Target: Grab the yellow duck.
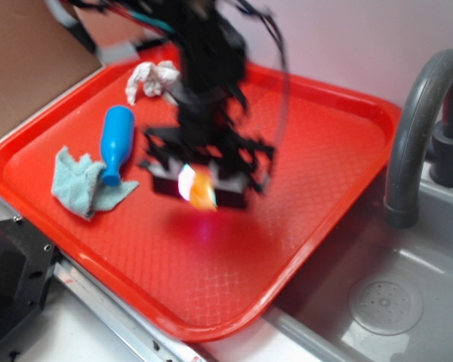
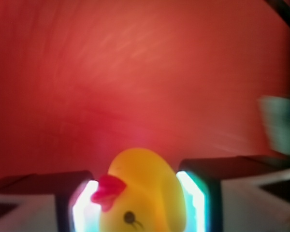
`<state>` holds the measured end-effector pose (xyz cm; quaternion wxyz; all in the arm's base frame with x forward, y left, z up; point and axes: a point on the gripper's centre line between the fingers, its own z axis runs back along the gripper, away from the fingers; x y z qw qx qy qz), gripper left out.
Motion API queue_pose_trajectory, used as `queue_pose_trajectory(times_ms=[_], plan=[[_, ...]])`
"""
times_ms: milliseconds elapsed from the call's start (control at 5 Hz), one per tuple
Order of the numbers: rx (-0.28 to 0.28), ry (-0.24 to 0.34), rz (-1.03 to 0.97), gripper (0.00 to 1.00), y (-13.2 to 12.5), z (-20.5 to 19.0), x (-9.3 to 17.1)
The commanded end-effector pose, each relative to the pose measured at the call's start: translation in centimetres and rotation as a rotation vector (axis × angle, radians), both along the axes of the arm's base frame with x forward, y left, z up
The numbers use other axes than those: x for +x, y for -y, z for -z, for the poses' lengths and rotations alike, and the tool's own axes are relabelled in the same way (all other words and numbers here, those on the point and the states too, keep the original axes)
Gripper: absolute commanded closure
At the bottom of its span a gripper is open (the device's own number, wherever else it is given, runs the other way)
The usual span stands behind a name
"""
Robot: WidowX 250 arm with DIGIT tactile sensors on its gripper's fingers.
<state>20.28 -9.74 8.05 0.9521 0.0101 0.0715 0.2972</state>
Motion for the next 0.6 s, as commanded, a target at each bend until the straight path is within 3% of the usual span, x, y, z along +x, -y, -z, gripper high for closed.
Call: queue_pose_trajectory(times_ms=[0,200,400], plan=[[-0.122,0.204,-0.131,1.0,-7.1,-9.8,-4.0],[-0.153,0.236,-0.121,1.0,-8.1,-11.6,-4.8],[-0.148,0.151,-0.077,1.0,-8.1,-10.7,-3.7]])
